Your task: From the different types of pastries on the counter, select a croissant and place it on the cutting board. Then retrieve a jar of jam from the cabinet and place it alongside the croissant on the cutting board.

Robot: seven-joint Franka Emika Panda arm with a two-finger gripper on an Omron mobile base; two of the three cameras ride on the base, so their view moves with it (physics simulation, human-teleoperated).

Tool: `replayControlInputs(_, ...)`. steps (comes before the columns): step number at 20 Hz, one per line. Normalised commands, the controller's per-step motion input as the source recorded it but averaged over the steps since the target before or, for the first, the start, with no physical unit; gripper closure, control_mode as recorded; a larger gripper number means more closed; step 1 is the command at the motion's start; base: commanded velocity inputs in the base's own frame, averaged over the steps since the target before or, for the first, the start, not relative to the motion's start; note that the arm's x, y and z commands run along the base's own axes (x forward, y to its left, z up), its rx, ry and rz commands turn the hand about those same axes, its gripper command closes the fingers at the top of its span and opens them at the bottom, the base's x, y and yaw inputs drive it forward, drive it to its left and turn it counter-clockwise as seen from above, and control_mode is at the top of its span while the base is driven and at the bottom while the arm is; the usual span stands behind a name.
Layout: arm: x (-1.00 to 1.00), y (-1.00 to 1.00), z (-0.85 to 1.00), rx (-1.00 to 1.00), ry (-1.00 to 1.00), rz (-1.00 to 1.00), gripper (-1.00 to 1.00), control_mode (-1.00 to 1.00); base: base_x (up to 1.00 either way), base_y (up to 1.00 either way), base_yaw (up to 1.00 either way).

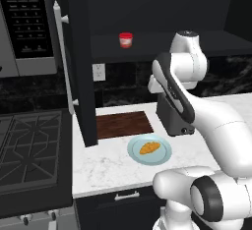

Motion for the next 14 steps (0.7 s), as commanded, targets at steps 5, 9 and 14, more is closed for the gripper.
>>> replayControlInputs(5, 0.1, 0.29, -0.28, 0.03, -0.11, -0.02, -1.0, -1.0, 0.0, 0.0, 0.0)
replayControlInputs(9, -0.06, 0.64, -0.46, 0.03, -0.04, -0.02, -1.0, -1.0, 0.0, 0.0, 0.0)
replayControlInputs(14, 0.03, 0.9, 0.06, 0.0, 0.0, -0.08, -1.0, -1.0, 0.0, 0.0, 0.0)
